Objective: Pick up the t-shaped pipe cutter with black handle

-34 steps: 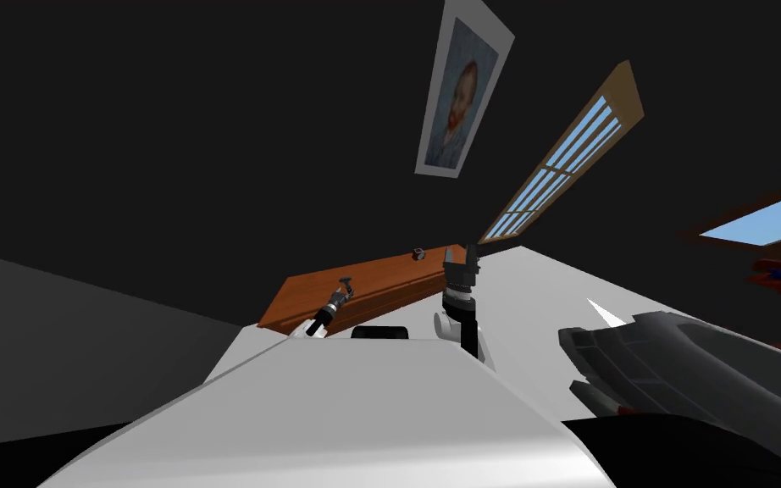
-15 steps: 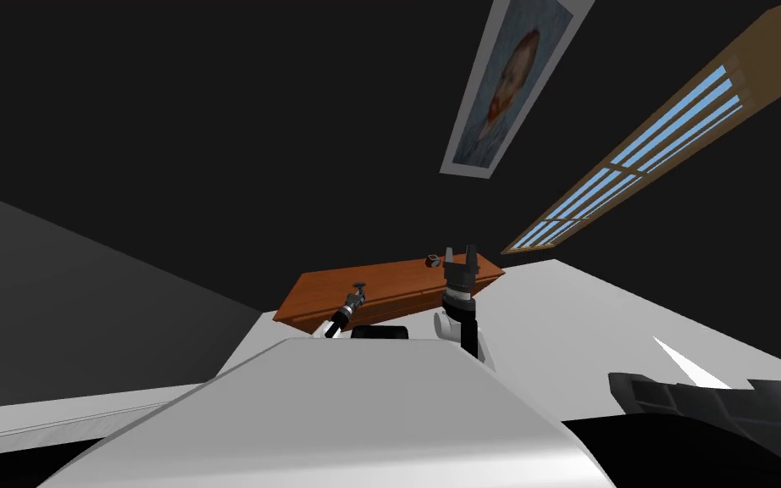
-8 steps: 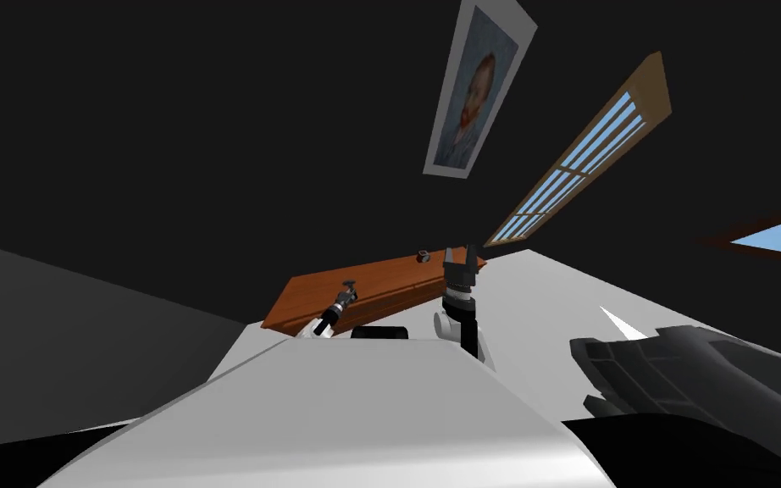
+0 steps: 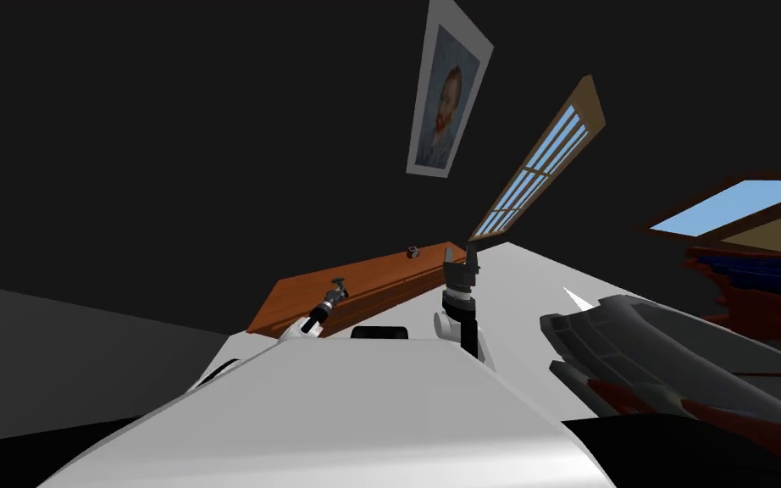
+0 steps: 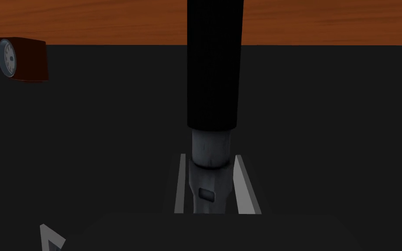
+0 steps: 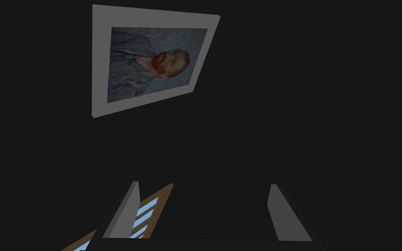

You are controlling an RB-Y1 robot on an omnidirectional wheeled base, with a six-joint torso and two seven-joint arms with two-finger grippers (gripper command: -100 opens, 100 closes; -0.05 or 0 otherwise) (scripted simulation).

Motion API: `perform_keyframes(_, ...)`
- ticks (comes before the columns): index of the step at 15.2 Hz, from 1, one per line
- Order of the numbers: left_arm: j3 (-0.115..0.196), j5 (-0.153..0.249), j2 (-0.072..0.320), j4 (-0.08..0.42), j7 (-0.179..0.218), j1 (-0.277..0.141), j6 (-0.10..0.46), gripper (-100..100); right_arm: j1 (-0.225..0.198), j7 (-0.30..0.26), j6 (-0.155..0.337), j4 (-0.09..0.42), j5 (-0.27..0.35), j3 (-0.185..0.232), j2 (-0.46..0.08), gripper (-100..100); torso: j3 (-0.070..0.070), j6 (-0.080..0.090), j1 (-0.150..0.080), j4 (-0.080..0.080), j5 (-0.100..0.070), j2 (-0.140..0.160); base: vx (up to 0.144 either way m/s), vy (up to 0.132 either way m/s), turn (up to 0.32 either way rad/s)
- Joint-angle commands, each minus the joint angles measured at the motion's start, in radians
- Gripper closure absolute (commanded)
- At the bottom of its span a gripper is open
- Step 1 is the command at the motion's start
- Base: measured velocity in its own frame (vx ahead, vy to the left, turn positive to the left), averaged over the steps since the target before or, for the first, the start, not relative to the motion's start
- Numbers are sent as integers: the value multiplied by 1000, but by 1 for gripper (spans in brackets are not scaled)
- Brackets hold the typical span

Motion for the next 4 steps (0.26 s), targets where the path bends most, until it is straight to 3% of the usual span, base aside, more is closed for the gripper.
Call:
perform_keyframes(1,4,13,8,40,-6,-15,-19,100,0,0,0,0,0,0,0,0,0,0,0,0,0,0,-31,-37,-38)
perform_keyframes(2,5,45,36,73,-4,-35,-35,100,0,0,0,0,0,0,0,0,-1,0,1,0,0,-1,-40,-51,-148)
perform_keyframes(4,4,33,26,53,-3,-25,-23,100,0,0,0,0,0,0,0,0,0,0,0,0,0,-1,-36,-41,-86)
